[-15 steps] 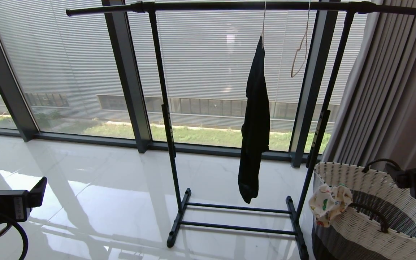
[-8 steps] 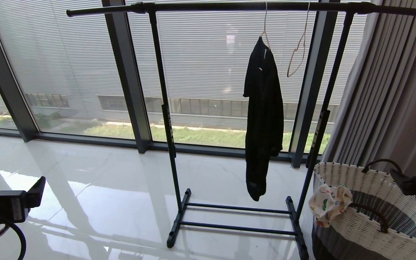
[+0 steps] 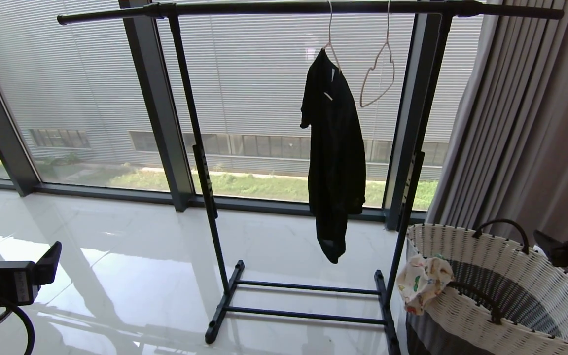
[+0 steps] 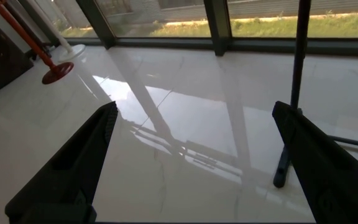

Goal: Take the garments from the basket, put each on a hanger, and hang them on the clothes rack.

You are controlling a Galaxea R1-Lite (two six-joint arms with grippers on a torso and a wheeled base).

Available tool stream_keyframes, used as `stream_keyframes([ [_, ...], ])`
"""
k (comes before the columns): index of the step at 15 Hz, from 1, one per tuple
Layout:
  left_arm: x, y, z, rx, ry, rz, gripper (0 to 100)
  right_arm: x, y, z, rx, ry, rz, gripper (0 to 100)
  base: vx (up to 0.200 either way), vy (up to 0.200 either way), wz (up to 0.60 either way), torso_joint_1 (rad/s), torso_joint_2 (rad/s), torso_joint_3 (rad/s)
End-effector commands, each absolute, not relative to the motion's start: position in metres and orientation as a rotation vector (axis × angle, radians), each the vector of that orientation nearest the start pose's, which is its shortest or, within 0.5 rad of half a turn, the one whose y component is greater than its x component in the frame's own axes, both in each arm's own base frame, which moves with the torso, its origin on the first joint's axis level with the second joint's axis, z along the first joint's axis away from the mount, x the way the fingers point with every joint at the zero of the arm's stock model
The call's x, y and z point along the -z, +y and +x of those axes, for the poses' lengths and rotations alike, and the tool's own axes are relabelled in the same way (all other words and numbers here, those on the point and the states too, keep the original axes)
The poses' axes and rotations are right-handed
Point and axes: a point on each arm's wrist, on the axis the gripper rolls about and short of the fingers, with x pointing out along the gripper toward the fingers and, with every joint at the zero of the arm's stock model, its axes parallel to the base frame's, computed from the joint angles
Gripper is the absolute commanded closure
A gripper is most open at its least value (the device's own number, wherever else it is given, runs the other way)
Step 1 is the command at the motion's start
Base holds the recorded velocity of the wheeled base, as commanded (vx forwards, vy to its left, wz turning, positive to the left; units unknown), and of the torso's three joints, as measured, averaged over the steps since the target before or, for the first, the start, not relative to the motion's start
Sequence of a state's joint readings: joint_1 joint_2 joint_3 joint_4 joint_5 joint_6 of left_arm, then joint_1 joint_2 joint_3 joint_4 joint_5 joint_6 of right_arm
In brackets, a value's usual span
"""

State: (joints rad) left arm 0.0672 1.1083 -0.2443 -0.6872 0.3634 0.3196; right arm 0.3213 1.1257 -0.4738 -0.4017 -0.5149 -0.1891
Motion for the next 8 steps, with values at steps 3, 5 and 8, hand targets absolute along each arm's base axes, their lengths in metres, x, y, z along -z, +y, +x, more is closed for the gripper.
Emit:
stream_keyframes([
  [3,-0.1665,0.0172,0.1359,-0.398,0.246,0.340,0,-0.1997,0.0384,0.1482,0.160,0.249,-0.295,0,0.000,-0.200,0.00,-0.001,0.00,0.004],
  [5,-0.1665,0.0172,0.1359,-0.398,0.246,0.338,0,-0.1995,0.0396,0.1485,0.098,0.246,-0.287,0,0.000,0.000,0.00,0.000,0.00,0.000],
  [8,-0.1668,0.0172,0.1357,-0.399,0.243,0.338,0,-0.1992,0.0427,0.1486,-0.038,0.239,-0.269,0,0.000,0.000,0.00,0.000,0.00,0.000],
])
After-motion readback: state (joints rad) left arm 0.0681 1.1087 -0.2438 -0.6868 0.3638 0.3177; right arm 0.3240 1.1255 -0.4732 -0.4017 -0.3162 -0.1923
